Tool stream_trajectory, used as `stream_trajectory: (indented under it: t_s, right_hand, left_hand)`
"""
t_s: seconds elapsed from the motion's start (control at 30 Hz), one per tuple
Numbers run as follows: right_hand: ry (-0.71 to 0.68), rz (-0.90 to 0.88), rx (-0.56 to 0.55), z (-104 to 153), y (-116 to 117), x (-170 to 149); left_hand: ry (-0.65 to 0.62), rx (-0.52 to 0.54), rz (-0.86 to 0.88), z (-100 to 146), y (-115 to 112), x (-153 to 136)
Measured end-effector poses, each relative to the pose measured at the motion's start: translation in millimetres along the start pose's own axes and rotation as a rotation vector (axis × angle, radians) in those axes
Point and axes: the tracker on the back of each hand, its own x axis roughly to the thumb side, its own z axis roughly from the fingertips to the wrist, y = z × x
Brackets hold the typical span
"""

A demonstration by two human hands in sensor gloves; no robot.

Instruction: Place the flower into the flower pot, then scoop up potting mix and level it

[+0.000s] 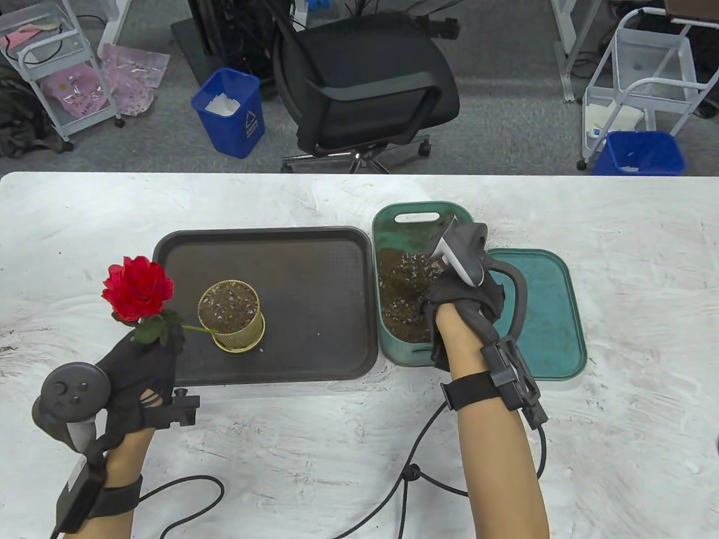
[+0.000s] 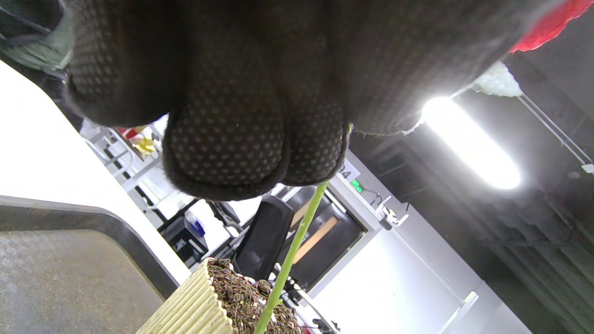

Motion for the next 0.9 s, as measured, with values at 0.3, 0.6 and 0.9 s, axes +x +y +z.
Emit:
stream_trajectory:
  t_s: [0.3,0.6,0.9]
  right_hand:
    - [-0.107,-0.175,0.163,-10,4,-7]
    - [-0.22,-0.543,0.333,-23,17,-9]
    - [-0.233,-0.896,0.394,-32,36,-24]
  left_hand:
    - [-0.002,0.001,-0.003,0,0,0]
    - [-0.001,0.001,-0.004,0,0,1]
    - [-0.004,0.001,-0.004,0,0,2]
